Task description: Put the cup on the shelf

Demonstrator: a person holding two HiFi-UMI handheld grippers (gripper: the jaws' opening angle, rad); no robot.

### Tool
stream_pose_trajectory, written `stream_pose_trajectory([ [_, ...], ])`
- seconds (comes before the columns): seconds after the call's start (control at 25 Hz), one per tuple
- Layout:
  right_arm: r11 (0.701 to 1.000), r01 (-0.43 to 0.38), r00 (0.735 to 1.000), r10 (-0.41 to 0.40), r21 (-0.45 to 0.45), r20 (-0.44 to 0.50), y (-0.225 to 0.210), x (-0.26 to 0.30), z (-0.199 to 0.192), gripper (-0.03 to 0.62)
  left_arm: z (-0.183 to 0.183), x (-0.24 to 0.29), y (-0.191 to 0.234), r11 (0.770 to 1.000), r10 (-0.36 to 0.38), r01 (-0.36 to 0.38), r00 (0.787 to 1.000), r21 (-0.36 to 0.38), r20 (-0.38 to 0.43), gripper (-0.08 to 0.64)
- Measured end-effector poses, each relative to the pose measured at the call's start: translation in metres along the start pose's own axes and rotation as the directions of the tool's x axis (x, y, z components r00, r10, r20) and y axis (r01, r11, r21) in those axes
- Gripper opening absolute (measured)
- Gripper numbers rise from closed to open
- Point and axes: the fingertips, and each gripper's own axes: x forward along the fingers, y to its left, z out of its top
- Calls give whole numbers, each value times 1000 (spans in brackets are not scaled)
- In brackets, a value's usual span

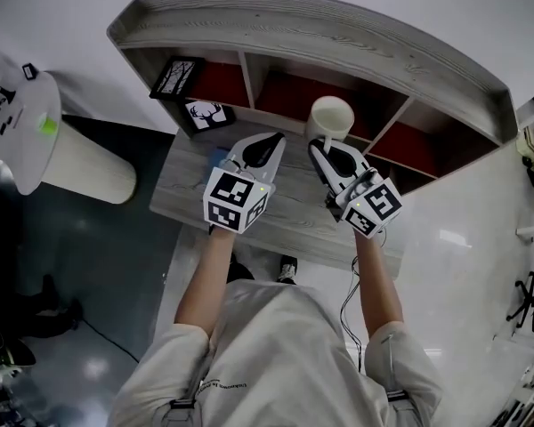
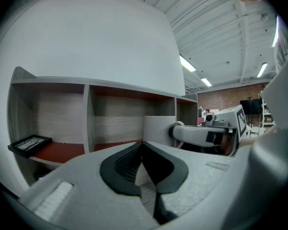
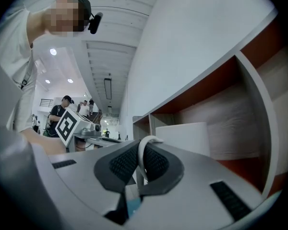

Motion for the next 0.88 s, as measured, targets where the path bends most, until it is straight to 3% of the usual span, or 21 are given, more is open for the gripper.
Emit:
stream_pose_trajectory([
  [0.2,999,34,999,-34,-14,-1,-15,17,-2,21,0,11,15,1000,-29,29,1000,-3,5,9],
  [0.44,992,124,992,-124,-29,-9,-36,42,-9,21,0,24,32,992,-126,127,992,19,-10,9],
  [0.88,969,246,969,-245,23,-34,-56,75,-29,21,-2,31,60,968,-247,248,969,29,-12,9],
])
